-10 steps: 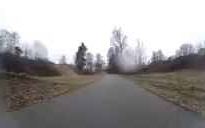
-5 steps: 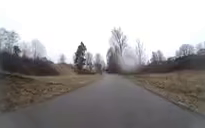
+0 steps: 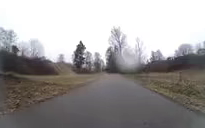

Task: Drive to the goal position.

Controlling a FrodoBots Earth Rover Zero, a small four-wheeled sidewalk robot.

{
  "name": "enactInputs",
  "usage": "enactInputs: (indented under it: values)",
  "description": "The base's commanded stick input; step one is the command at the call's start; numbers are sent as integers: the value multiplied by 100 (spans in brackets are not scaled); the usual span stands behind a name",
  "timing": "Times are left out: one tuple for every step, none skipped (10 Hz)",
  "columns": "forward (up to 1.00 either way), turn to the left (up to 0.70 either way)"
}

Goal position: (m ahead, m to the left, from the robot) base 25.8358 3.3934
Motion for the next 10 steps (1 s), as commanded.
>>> enactInputs:
  values:
    - [70, 0]
    - [70, 0]
    - [70, 0]
    - [70, 0]
    - [70, 0]
    - [70, 0]
    - [70, 0]
    - [70, 0]
    - [70, 0]
    - [70, 0]
